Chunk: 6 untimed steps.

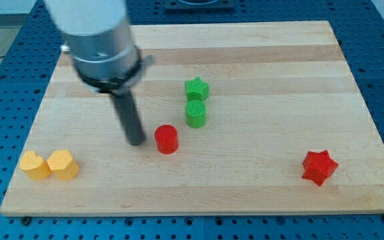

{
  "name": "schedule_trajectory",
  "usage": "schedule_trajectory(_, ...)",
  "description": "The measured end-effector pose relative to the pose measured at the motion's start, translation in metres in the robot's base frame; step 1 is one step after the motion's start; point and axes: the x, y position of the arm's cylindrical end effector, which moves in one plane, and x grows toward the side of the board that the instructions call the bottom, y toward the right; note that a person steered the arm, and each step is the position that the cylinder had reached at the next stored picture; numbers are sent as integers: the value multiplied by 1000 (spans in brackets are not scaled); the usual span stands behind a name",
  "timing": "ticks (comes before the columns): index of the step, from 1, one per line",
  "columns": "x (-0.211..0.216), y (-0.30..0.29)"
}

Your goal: Push the red circle to the left of the red star

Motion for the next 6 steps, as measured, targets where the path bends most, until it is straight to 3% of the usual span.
schedule_trajectory(1,34,122)
schedule_trajectory(2,50,160)
schedule_trajectory(3,36,84)
schedule_trajectory(4,-13,117)
schedule_trajectory(5,7,161)
schedule_trajectory(6,36,167)
